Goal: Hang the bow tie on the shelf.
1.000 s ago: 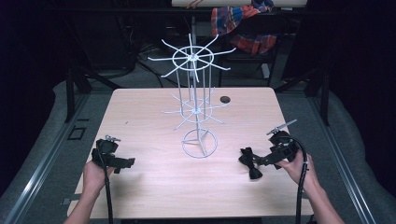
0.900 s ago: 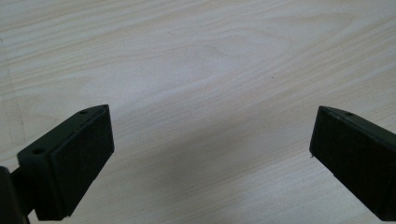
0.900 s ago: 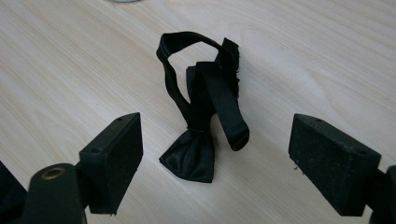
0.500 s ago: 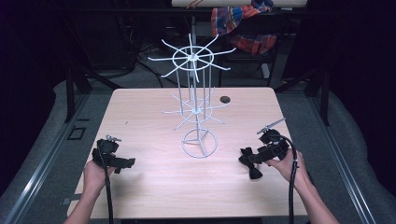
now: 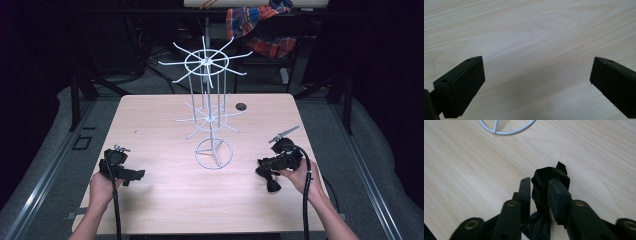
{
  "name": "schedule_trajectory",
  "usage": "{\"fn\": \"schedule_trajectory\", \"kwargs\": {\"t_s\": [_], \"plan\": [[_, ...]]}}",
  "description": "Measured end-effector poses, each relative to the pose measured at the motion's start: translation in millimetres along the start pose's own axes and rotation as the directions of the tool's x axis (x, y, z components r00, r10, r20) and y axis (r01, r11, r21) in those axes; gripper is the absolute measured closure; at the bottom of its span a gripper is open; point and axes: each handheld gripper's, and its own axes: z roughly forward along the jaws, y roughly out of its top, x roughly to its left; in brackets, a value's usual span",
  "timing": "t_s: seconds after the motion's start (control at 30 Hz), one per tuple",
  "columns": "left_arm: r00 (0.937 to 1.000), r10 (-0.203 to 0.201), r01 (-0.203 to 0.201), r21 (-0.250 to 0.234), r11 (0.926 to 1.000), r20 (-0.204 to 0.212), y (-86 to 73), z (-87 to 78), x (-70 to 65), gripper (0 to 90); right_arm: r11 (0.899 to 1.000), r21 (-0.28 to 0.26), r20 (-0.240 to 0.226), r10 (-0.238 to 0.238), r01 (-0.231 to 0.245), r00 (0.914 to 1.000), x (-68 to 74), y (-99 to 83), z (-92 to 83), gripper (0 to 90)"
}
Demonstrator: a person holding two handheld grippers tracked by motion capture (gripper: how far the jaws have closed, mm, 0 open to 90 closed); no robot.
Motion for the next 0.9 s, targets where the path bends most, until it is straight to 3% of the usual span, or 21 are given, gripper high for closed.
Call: {"fn": "schedule_trajectory", "kwargs": {"t_s": [0.17, 0.9], "plan": [[1.0, 0.001, -0.001, 0.0, 1.0, 0.0, 0.0, 0.0, -0.2, 0.0, 1.0, -0.003, 0.0, -0.006, 0.006, 1.0, 0.2, 0.0, 0.3, 87.5], [1.0, -0.005, 0.005, -0.004, 1.0, 0.0, -0.7, -0.1, 0.3, 0.0, 0.991, -0.116, 0.01, -0.061, 0.062, 0.9981, 5.6, 15.4, -29.6, 89.4]]}}
